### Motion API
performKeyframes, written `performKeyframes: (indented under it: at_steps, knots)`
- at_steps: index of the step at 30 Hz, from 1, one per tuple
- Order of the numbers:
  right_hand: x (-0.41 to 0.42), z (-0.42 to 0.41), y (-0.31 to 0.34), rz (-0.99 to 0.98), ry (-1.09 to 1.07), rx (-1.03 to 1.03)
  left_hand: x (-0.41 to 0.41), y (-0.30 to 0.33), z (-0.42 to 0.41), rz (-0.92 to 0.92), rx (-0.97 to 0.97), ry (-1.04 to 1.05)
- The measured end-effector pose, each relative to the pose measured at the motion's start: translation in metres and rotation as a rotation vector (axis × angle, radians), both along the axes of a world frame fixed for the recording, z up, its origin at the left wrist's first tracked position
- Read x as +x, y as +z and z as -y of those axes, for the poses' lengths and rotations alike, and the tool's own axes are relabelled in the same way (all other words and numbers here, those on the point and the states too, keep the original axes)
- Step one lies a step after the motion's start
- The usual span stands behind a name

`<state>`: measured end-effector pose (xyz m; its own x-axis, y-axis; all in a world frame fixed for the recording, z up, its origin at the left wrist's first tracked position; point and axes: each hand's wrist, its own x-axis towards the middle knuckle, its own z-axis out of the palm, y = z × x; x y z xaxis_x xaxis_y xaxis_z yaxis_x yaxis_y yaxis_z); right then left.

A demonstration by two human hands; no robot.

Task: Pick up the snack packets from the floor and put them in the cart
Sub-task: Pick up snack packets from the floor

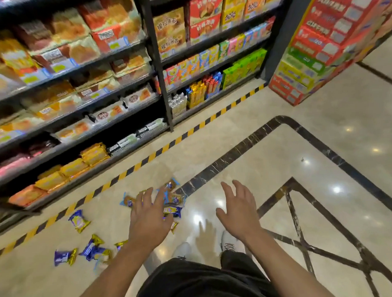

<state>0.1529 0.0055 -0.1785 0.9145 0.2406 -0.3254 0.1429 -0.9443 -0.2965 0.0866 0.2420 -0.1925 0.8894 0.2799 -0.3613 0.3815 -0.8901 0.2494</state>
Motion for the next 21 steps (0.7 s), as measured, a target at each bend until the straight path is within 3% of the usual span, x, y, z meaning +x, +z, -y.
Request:
performKeyframes:
  at_steps: [4,12,21]
  knots:
    - [0.04,0.007,0.003,-0.008,0.143,0.076,-0.01,0.008,0.023,0.007,-0.032,0.259]
    - [0.094,-0.022,-0.009,-0.061,0.369,0.206,-0.023,0.018,0.064,0.012,0.026,0.495]
    - [0.089,-0.087,-0.025,-0.143,0.54,0.202,-0.06,0.004,0.048,0.0,-0.002,0.714]
